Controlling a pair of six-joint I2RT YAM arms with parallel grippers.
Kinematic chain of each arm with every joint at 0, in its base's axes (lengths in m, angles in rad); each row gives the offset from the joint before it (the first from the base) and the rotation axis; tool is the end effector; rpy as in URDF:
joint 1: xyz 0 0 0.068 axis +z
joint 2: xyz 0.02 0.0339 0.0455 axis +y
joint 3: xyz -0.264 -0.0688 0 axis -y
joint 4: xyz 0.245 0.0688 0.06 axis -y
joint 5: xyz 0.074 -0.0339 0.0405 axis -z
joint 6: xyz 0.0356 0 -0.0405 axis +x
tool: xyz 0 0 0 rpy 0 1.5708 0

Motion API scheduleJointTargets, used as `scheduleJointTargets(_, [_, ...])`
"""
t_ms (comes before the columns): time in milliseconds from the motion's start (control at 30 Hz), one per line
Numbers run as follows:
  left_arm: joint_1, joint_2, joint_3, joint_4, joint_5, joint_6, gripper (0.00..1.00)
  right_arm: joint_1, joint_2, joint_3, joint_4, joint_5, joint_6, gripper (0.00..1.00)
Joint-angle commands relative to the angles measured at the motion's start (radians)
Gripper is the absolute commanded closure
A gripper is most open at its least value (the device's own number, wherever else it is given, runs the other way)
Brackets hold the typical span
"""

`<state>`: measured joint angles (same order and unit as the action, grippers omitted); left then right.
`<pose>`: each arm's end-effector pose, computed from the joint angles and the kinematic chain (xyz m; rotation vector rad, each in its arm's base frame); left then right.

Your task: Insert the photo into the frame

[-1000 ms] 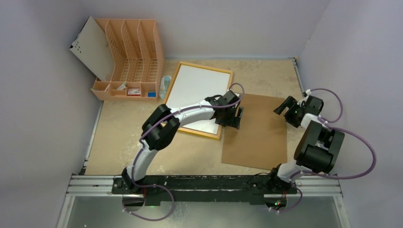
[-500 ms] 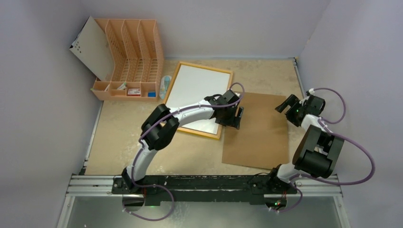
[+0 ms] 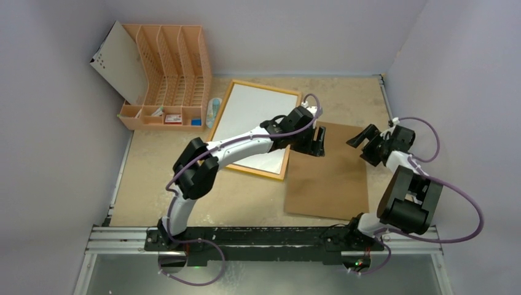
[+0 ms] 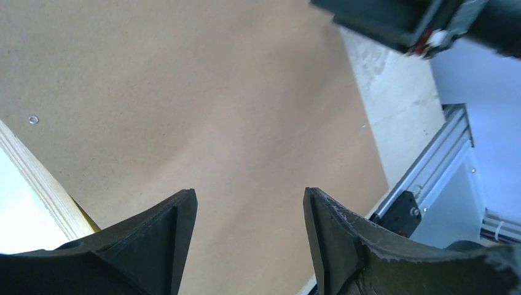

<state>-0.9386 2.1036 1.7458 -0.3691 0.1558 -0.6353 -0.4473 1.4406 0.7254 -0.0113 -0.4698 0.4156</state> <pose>0.2828 -0.3955 0.2388 0.4628 2.4501 -0.9295 0.2676 -0.1105 0.1897 0.7188 2.1377 0.5206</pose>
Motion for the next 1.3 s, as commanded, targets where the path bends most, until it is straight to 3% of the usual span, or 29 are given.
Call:
scheduleJointTargets(0, [-0.003,-0.086,-0.001,0.048,-0.039,-0.012,0.33,0.001,0.023,-0.041,0.050,-0.115,0.049,0.11])
scheduleJointTargets(200, [0.004,-0.111,-0.048,-0.025,-0.151,-0.014,0.33,0.010,0.039,-0.059,0.060,-0.112,0.046,0.11])
scheduleJointTargets(367, [0.038,-0.125,-0.089,-0.029,-0.154,-0.001,0.31,0.010,-0.001,-0.014,0.014,-0.052,0.018,0.11])
scheduleJointTargets(633, [0.108,-0.130,-0.151,-0.041,-0.145,0.003,0.29,0.010,-0.077,0.051,-0.112,0.261,-0.006,0.10])
scheduleJointTargets(767, [0.136,-0.139,-0.199,0.001,-0.097,0.000,0.28,0.010,-0.044,0.035,-0.116,0.327,-0.002,0.07])
scheduleJointTargets(967, [0.160,-0.131,-0.211,0.022,-0.043,0.017,0.27,0.010,0.051,0.019,-0.097,0.276,-0.008,0.07])
scheduleJointTargets(1267, [0.185,-0.081,-0.201,0.031,-0.031,0.050,0.27,0.011,0.112,-0.119,0.006,0.040,0.000,0.08])
